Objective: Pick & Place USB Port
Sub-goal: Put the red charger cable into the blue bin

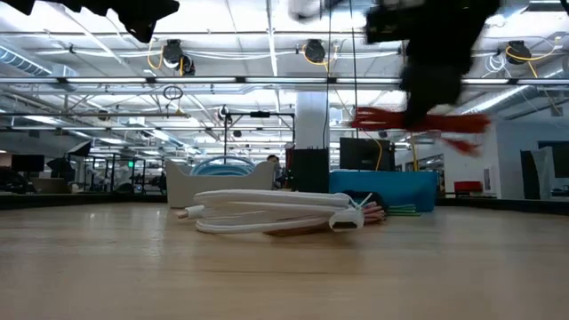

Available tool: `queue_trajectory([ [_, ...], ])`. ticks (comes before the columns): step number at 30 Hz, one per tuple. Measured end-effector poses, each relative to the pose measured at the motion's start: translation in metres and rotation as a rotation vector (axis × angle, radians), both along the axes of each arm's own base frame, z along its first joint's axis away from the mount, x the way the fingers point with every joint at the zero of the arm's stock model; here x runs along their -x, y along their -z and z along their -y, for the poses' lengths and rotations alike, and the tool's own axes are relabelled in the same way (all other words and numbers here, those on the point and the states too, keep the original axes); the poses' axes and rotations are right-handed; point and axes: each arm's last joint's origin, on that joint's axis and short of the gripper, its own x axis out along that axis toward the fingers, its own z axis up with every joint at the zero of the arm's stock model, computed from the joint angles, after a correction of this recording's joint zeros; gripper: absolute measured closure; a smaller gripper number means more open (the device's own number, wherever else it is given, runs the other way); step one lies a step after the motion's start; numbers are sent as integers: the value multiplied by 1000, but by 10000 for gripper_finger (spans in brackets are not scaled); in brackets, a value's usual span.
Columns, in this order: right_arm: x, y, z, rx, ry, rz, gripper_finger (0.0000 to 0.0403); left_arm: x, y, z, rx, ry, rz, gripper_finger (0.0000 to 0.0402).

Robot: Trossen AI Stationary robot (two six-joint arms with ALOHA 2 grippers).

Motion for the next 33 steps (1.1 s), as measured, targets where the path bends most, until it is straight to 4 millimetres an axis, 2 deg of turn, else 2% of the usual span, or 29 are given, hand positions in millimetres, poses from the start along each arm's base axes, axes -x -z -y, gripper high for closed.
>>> queue_trajectory([
  [2, -9, -8, 8, 10, -25, 15, 389, 0, 1, 0, -7, 1, -5, 147],
  [4, -10, -13, 20, 50, -53, -55, 389, 0, 1, 0, -14, 2, -7, 147],
  [7, -16, -7, 38, 78, -50, -128, 389, 0, 1, 0, -13, 2, -5, 147],
  [14, -15, -9, 82, 243, 34, -207, 389, 0, 1, 0, -12, 2, -9, 147],
  [18, -13, -20, 104, 326, 102, -167, 389, 0, 1, 0, -12, 2, -9, 147],
  [25, -16, -33, 129, 266, 56, -212, 389, 0, 1, 0, -14, 2, -9, 147],
  [29, -22, -40, 137, 86, -107, -270, 389, 0, 1, 0, -14, 2, -9, 147],
  [33, -20, -54, 145, -115, -240, -234, 389, 0, 1, 0, -14, 2, -10, 147],
])
